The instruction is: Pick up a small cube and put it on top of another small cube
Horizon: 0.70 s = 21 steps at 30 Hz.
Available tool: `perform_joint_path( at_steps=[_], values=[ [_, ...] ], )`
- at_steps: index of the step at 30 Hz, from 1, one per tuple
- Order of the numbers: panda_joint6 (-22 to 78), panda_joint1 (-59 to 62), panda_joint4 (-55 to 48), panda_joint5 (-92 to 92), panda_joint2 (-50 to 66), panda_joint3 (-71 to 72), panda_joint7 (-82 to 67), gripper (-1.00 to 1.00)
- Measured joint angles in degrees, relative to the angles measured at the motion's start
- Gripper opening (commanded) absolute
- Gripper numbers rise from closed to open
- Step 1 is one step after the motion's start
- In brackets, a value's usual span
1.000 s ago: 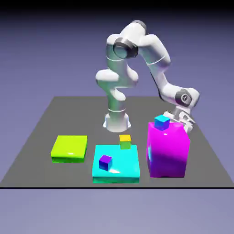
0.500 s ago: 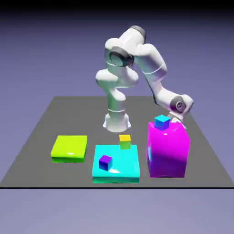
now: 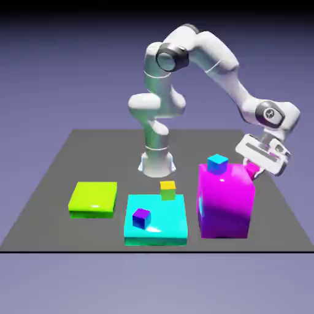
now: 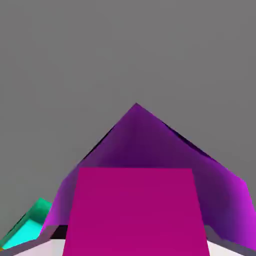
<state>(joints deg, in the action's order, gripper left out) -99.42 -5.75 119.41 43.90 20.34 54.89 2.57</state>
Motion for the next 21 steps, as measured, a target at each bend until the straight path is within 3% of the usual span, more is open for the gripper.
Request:
perform_joint_path(
  at_steps=[3, 13, 20, 21],
  values=[
    [4.7, -3.2, -5.7, -6.9, -3.6, -6.2, -1.4, -1.0],
    [23.7, -9.4, -12.5, -22.2, -12.1, -26.9, 18.0, -1.0],
    [15.0, -7.8, -2.2, -22.1, -14.2, -28.2, 18.8, -1.0],
    [14.2, -7.8, -1.3, -22.1, -14.4, -28.3, 18.8, 1.0]
  ],
)
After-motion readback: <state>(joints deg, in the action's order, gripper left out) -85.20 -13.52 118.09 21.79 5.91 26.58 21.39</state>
